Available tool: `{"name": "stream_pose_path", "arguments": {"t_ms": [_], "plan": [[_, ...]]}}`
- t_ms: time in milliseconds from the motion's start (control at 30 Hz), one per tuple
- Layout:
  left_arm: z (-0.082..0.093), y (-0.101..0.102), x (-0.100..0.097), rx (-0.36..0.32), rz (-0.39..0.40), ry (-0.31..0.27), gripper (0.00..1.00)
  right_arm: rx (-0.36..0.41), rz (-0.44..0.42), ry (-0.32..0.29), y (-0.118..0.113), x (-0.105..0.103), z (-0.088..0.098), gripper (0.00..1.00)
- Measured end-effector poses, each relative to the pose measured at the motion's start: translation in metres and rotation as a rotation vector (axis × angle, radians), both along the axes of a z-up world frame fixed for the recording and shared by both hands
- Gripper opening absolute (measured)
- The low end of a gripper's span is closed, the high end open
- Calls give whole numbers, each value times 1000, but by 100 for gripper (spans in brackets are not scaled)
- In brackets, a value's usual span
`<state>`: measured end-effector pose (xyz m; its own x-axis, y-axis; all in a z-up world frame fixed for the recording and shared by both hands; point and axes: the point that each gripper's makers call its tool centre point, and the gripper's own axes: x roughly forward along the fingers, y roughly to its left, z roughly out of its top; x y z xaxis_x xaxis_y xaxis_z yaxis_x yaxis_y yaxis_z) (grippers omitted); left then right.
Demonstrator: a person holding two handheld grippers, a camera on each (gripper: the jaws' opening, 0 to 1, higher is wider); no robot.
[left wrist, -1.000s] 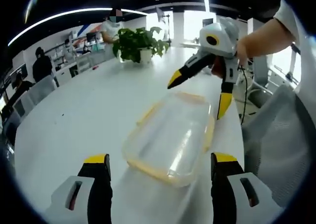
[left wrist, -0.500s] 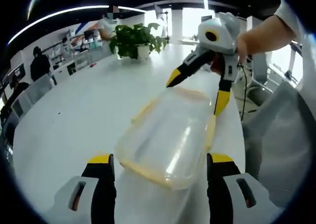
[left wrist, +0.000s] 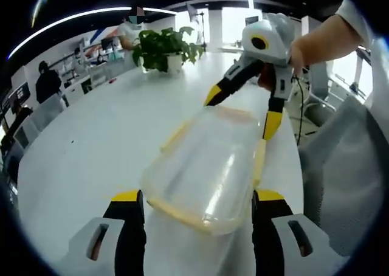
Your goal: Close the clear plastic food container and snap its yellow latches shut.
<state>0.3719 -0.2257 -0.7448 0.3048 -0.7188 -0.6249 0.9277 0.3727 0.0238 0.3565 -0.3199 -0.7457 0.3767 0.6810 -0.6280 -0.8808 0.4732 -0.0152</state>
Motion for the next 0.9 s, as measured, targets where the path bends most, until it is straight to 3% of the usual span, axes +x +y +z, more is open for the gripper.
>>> {"name": "stream_pose_path", "arguments": {"t_ms": [533, 900], "plan": [[-1, 18, -1, 10, 11, 6, 70, 1, 7, 3, 18, 0, -1, 69], [-1, 51, -5, 23, 42, 9, 70, 1, 39, 1, 52, -1, -2, 69]]}}
